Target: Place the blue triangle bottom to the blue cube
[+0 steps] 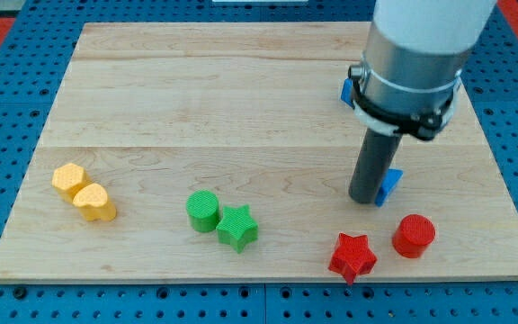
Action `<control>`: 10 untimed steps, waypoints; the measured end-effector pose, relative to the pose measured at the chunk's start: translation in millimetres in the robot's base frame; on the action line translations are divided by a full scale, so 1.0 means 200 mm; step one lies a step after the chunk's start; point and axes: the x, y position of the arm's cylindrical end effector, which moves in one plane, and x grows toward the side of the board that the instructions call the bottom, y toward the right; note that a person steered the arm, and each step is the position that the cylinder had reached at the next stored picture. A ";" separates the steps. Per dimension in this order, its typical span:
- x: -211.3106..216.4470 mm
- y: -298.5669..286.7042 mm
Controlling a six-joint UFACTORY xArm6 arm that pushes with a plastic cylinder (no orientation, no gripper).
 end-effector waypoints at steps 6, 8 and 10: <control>0.19 -0.06; 0.11 -0.02; 0.02 0.29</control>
